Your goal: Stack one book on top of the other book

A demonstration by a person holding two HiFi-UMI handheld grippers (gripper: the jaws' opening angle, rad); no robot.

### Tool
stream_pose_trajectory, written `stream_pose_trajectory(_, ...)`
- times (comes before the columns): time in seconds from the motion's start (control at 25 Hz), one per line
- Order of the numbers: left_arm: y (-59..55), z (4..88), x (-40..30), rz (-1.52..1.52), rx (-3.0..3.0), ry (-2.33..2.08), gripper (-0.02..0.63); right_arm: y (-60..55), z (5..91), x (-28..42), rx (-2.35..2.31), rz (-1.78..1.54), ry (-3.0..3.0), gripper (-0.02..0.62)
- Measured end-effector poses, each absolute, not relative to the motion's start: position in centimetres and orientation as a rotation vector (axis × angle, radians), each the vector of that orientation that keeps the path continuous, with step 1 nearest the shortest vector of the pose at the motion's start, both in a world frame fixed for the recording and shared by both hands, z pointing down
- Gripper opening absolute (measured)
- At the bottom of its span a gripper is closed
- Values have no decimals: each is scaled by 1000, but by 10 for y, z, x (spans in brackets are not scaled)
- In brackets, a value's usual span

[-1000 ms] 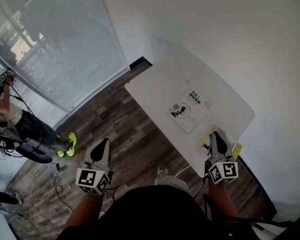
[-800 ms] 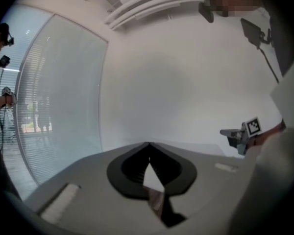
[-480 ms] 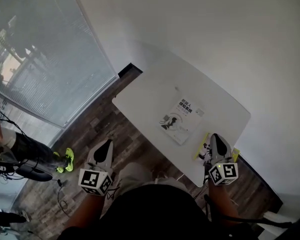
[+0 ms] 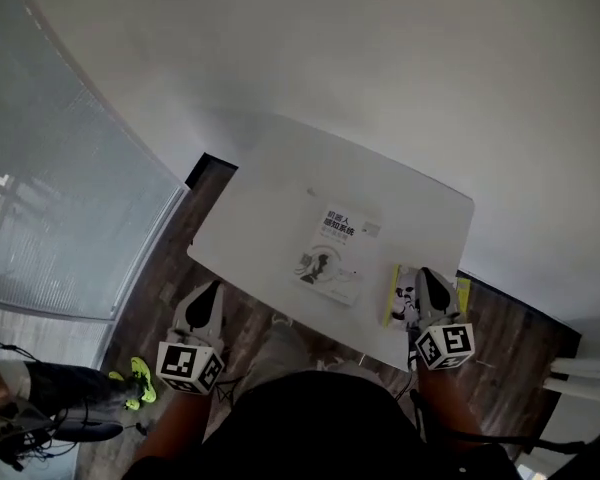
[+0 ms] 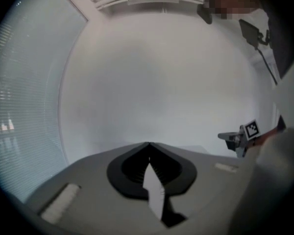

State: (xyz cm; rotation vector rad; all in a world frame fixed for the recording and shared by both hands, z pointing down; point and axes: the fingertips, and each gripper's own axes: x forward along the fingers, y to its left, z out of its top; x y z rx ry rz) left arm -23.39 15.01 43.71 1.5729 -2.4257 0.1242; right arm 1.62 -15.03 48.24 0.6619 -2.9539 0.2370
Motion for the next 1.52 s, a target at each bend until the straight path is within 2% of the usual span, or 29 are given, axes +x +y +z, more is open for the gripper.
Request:
stream_pose_trajectory(0.32, 62, 442, -290, 148, 1886, -2185, 3, -154, 483, 23, 1024, 278, -2838, 2)
stream_pose_trajectory(0.6, -4, 450, -297, 168, 2156, -1891, 3, -128, 460, 42, 1321, 232, -2685, 2)
stream_pose_trajectory(1.04, -77, 441, -236, 137, 2436, -1543, 3, -92, 456, 128, 1720, 329, -2433, 2)
stream_pose_trajectory(1.52, -106, 446, -173, 228, 2487, -1474, 3, -116, 513, 184, 1778, 532, -2412, 3)
